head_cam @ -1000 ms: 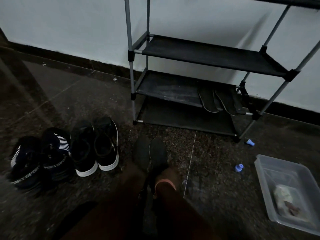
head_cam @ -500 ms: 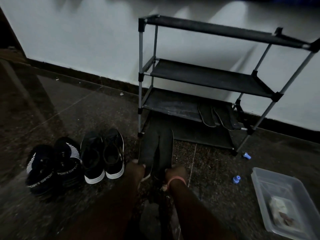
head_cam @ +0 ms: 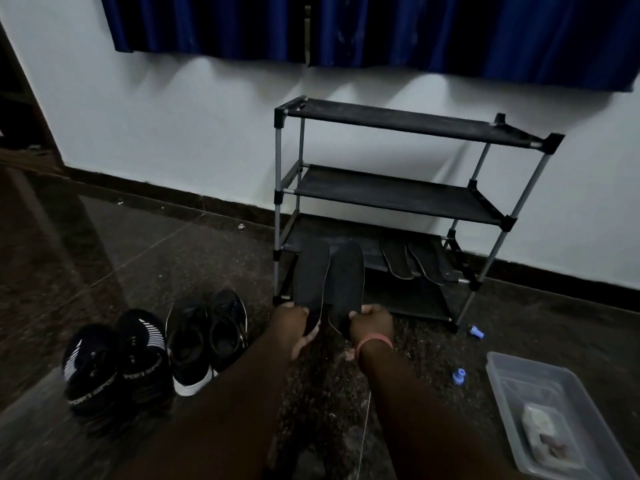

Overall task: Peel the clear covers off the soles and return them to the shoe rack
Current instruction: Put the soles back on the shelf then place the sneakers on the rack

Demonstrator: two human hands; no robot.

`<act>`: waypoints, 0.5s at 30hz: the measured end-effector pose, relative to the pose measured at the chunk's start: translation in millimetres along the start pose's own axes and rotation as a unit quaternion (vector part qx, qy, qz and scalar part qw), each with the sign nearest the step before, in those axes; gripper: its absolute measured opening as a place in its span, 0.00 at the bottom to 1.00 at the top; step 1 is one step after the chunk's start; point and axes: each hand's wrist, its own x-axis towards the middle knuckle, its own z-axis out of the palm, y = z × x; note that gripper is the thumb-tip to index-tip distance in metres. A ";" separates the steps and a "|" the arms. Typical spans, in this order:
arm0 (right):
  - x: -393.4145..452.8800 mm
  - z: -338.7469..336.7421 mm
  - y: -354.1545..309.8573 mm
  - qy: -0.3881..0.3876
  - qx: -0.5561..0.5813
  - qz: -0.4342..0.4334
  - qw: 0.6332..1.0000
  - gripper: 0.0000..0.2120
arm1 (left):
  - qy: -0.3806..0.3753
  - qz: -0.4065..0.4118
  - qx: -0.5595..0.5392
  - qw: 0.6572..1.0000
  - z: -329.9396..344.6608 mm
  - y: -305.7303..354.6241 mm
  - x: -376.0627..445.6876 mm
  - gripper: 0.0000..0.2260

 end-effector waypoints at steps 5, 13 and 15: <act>12.1 -11.6 -12.4 0.008 0.022 -0.001 1.000 0.05 | 0.034 -0.029 -0.003 0.999 14.8 26.8 13.7 0.14; 62.0 -6.2 -39.3 -0.018 0.007 0.010 1.000 0.10 | 0.015 -0.007 -0.016 1.000 29.7 59.8 18.4 0.15; 74.2 -2.5 -49.6 -0.042 -0.017 0.018 0.999 0.15 | 0.009 0.009 -0.005 1.000 35.1 67.9 29.1 0.16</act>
